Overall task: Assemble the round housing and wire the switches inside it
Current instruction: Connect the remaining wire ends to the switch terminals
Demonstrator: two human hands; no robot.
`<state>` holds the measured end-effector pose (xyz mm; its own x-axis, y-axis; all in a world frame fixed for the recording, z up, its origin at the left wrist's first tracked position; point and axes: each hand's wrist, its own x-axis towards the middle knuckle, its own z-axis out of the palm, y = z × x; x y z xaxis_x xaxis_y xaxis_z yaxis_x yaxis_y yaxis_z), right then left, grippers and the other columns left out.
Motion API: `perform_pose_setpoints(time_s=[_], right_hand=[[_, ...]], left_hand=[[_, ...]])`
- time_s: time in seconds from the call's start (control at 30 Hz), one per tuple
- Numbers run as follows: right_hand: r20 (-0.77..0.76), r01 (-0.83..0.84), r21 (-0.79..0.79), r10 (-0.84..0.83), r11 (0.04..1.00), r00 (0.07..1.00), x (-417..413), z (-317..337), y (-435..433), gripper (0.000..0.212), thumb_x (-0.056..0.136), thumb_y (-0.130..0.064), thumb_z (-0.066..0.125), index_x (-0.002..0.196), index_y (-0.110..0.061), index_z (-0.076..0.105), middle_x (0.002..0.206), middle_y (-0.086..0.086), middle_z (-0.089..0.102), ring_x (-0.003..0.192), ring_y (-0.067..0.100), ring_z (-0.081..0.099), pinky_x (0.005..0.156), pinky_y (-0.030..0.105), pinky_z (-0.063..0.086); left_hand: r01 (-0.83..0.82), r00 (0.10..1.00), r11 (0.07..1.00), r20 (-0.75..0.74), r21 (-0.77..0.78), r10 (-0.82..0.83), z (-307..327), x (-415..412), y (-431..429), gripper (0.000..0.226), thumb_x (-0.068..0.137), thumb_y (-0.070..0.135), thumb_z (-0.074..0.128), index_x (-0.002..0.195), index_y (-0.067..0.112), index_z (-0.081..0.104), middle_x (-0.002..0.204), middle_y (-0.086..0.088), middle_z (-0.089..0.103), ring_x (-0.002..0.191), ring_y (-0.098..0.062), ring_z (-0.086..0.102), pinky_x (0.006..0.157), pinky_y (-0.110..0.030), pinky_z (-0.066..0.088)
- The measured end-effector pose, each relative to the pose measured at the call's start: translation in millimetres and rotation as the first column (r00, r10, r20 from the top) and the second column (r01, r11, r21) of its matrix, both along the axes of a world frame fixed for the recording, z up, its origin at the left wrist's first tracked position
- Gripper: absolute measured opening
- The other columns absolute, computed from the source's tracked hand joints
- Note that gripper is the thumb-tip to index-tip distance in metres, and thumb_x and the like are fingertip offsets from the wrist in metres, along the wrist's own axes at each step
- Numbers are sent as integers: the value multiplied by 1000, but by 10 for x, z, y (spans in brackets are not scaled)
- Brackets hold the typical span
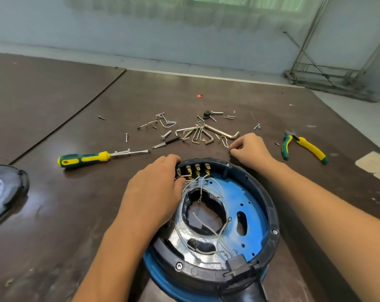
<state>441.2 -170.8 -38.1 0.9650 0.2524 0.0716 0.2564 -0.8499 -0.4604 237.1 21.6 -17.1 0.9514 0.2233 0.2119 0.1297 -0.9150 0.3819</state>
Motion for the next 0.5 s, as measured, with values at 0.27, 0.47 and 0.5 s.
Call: perform_pose_setpoints(time_s=[0.27, 0.47, 0.5], right_hand=[[-10, 75, 259, -76, 963, 997, -45, 66, -171, 22, 84, -7, 73, 73, -26, 73, 71, -7, 69, 69, 9, 64, 63, 23, 50], [-17, 118, 306, -118, 945, 993, 199, 46, 38, 24, 93, 0, 57, 113, -6, 69, 107, 17, 71, 102, 28, 68, 97, 40, 54], [-23, 115, 276, -113, 954, 993, 242, 25, 76, 26, 94, -1, 55, 116, -5, 67, 113, 19, 68, 107, 30, 66, 100, 41, 52]], left_hand=[[61, 998, 998, 15, -3, -61, -11, -25, -170, 38, 96, 43, 52, 131, 37, 42, 123, 14, 56, 108, -16, 58, 79, -34, 46], [63, 998, 998, 26, -17, -62, -24, -6, -155, 38, 95, 44, 52, 131, 38, 42, 123, 16, 56, 108, -14, 57, 78, -32, 46], [64, 998, 998, 27, -22, -63, -25, -2, -155, 38, 95, 44, 53, 131, 38, 42, 123, 17, 56, 109, -13, 57, 78, -32, 46]])
